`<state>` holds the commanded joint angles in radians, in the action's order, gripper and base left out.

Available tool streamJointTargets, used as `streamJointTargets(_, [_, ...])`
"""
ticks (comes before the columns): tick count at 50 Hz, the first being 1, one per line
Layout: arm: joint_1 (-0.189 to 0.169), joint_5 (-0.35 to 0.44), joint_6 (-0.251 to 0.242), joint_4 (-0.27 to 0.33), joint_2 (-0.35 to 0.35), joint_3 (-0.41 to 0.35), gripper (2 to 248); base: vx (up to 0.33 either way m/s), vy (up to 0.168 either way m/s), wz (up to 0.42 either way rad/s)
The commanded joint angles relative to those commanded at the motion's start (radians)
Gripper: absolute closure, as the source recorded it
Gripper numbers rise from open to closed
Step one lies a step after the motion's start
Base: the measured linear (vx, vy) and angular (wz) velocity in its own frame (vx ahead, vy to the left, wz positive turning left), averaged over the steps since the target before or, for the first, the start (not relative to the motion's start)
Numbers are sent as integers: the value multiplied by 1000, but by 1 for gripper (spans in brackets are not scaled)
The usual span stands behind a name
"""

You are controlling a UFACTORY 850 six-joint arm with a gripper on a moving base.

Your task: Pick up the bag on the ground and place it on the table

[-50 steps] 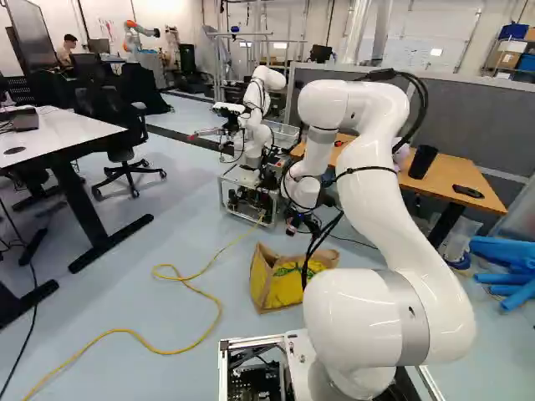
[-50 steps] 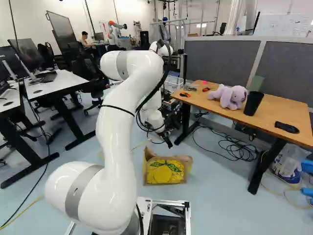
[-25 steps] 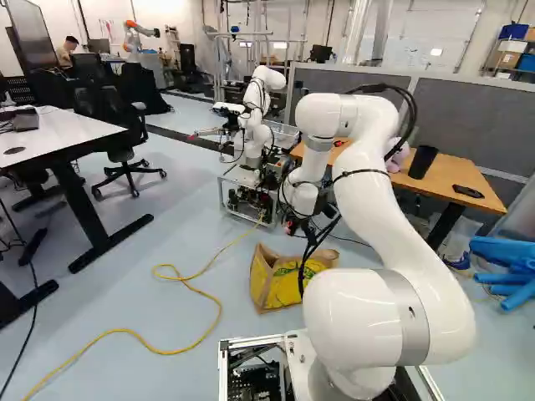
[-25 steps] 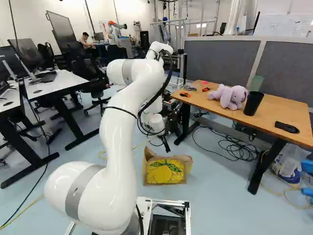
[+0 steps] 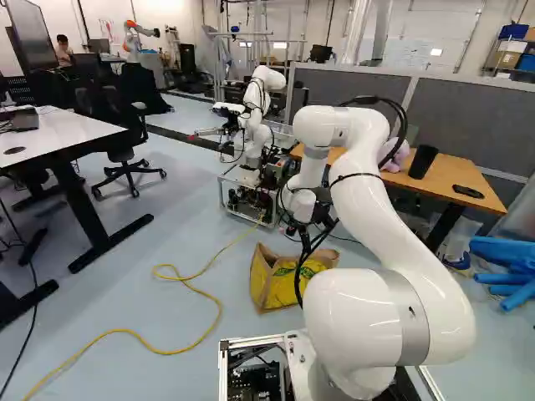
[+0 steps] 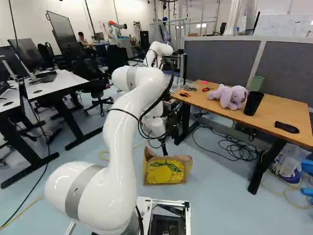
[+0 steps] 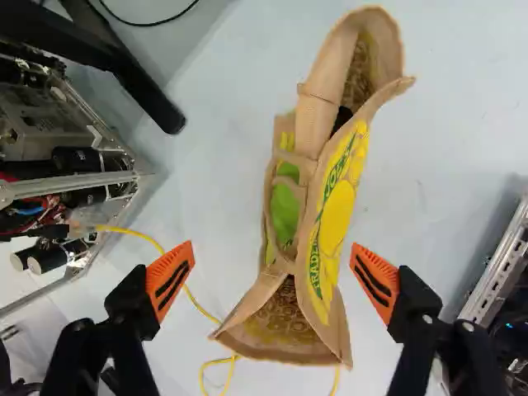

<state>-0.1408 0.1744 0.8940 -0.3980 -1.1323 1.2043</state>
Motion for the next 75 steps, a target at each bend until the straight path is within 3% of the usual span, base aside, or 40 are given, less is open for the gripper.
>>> streamJointTargets(18, [0, 0, 189, 0, -67, 52, 3, 0, 0, 0])
streamJointTargets(23, [0, 0, 218, 0, -85, 67, 3, 0, 0, 0])
streamJointTargets(75, [0, 0, 230, 0, -279, 232, 3, 0, 0, 0])
